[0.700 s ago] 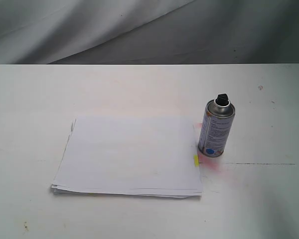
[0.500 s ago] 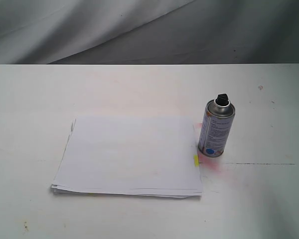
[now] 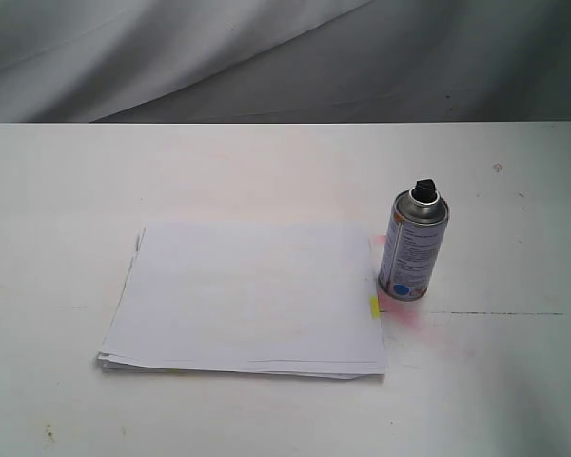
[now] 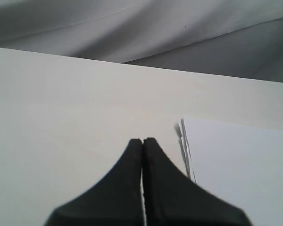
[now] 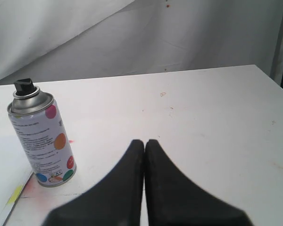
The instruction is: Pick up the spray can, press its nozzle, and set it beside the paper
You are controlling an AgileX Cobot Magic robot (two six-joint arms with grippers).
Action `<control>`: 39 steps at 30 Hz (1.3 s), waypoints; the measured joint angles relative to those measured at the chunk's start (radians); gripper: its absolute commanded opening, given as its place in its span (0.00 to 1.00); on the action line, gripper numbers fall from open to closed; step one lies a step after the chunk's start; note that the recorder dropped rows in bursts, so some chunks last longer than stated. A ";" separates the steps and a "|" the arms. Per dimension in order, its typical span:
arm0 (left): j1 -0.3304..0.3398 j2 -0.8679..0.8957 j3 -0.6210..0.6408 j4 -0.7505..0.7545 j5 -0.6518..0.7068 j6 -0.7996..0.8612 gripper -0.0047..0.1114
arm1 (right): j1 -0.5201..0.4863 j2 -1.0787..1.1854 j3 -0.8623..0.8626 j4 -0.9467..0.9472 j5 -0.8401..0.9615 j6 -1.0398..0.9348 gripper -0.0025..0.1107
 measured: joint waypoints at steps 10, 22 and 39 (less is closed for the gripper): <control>0.000 0.000 0.000 0.000 0.000 0.000 0.04 | 0.000 -0.001 -0.220 -0.083 0.257 0.000 0.02; 0.000 0.000 0.000 0.000 0.000 0.000 0.04 | 0.000 0.203 -0.328 -0.136 -0.326 0.304 0.02; 0.000 0.000 0.000 0.000 0.000 0.000 0.04 | 0.112 0.656 -0.471 -0.324 -0.368 0.471 0.02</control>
